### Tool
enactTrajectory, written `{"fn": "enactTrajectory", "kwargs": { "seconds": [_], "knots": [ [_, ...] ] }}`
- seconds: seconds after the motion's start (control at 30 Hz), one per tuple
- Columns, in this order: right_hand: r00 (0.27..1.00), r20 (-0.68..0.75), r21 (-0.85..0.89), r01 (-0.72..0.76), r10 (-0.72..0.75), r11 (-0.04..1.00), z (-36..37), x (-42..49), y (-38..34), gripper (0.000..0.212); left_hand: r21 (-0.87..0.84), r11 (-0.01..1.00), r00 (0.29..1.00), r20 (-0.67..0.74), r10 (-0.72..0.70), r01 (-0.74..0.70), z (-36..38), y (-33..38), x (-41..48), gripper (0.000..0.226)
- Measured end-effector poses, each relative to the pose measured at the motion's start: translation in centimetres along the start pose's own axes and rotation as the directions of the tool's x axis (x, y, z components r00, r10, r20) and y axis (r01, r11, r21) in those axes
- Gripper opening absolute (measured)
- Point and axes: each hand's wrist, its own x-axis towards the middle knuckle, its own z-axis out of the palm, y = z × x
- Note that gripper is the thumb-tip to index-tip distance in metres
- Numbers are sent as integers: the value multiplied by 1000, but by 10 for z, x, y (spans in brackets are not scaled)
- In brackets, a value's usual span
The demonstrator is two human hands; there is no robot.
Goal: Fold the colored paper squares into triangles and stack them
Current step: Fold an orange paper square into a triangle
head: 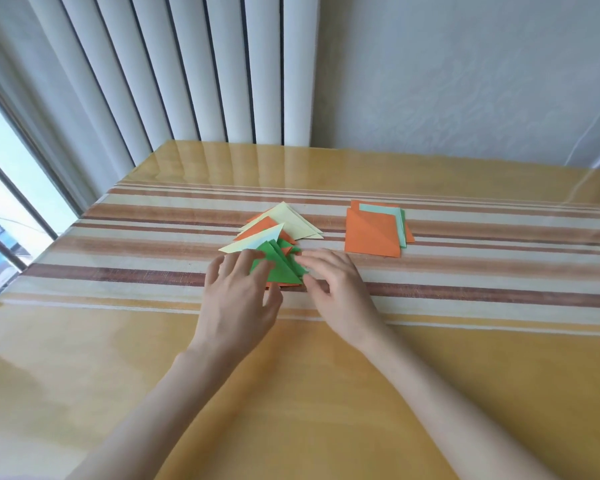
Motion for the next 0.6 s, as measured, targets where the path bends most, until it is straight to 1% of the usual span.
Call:
{"fn": "enactTrajectory", "kwargs": {
  "seconds": [0.1,0.13,0.2,0.27,0.33,0.47,0.53,0.6],
  "knots": [
    [995,-98,-48,-24,19,999,-32,-11,16,29,-64,994,989,-123,78,-86,-4,25,-14,25],
    [992,-120,-81,-55,45,995,-41,-15,24,29,-101,988,986,-132,103,-117,-3,33,-18,24],
    [984,-120,-150,-149,131,977,-58,-19,43,30,-175,970,984,-97,153,-168,3,49,-20,25],
    [976,-84,-226,-216,202,950,-71,-17,64,33,-270,947,984,-33,173,-176,16,61,-17,28],
    [967,-15,-289,-246,253,925,-80,-9,81,42,-348,927,985,50,168,-140,31,69,-12,31],
    [937,124,-342,-270,328,900,-84,9,101,64,-357,921,969,124,214,-158,51,70,-10,31],
    [921,165,-350,-279,353,894,-83,16,106,64,-371,914,969,116,218,-161,53,70,-8,30],
    [934,163,-392,-233,317,890,-84,19,109,56,-382,909,969,109,222,-165,53,69,-6,29]
  ]
}}
